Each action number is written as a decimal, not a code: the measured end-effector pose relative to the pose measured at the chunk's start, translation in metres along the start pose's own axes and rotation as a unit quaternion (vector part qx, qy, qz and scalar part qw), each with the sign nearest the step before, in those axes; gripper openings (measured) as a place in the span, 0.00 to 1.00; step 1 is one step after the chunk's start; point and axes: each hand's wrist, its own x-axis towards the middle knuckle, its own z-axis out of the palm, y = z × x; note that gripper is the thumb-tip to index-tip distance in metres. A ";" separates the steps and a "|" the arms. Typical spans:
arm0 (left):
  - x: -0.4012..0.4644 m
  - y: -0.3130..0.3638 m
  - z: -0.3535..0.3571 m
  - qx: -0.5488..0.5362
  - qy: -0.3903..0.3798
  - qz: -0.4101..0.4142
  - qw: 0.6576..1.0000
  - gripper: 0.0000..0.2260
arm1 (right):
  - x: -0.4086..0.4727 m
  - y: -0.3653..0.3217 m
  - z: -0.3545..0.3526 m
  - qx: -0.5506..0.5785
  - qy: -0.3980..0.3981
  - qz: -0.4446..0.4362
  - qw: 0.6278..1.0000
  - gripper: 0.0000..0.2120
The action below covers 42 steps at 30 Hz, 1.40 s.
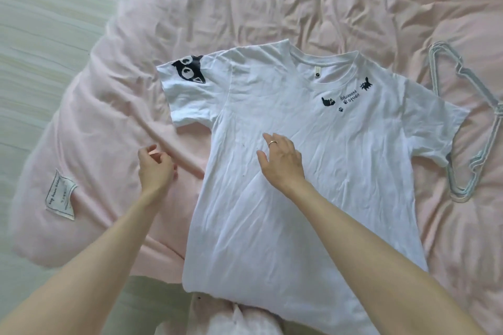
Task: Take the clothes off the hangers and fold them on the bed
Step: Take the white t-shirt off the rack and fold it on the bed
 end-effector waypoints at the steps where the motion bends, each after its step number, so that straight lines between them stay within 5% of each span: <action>1: 0.015 0.010 0.006 -0.025 0.003 -0.008 1.000 0.14 | 0.019 -0.008 -0.004 -0.012 -0.009 -0.015 1.000 0.24; 5: 0.055 0.038 0.021 -0.066 0.007 -0.019 0.998 0.16 | 0.072 -0.034 -0.012 -0.077 -0.039 -0.069 0.994 0.25; 13: 0.125 0.063 0.051 0.050 -0.021 -0.068 0.996 0.34 | 0.147 -0.063 0.010 -0.191 -0.028 -0.108 0.975 0.31; 17: 0.127 0.061 0.063 -0.028 -0.047 -0.056 0.997 0.20 | 0.153 -0.059 0.019 -0.188 -0.036 -0.110 0.975 0.31; 20: 0.112 0.076 0.066 -0.004 -0.023 0.082 0.996 0.07 | 0.157 -0.054 0.005 0.024 -0.045 -0.094 0.994 0.27; 22: 0.097 0.091 0.070 0.020 -0.029 0.203 0.979 0.05 | 0.158 -0.049 -0.018 0.348 -0.041 0.005 0.937 0.23; 24: 0.076 0.105 0.081 0.064 -0.073 0.288 0.953 0.05 | 0.159 -0.032 -0.047 0.586 -0.048 0.119 0.800 0.24; 26: 0.053 0.112 0.096 0.108 -0.158 0.355 0.915 0.11 | 0.157 -0.004 -0.070 0.672 -0.068 0.184 0.714 0.28; 28: 0.033 0.112 0.112 0.165 -0.279 0.393 0.860 0.14 | 0.157 0.021 -0.084 0.700 -0.060 0.210 0.679 0.27; 30: 0.023 0.105 0.124 0.216 -0.368 0.356 0.831 0.16 | 0.155 0.035 -0.090 0.686 -0.053 0.219 0.692 0.27; 32: 0.021 0.094 0.126 0.198 -0.362 0.323 0.852 0.12 | 0.155 0.040 -0.091 0.649 -0.052 0.219 0.727 0.28; 35: 0.035 0.077 0.117 0.150 -0.164 0.304 0.926 0.08 | 0.161 0.032 -0.081 0.537 -0.049 0.181 0.823 0.21; 38: 0.054 0.059 0.100 0.167 -0.071 0.150 0.972 0.09 | 0.171 0.024 -0.070 0.389 -0.013 0.188 0.902 0.22; 42: 0.056 0.045 0.096 0.203 -0.161 0.063 0.964 0.12 | 0.170 0.023 -0.055 0.352 0.028 0.241 0.904 0.06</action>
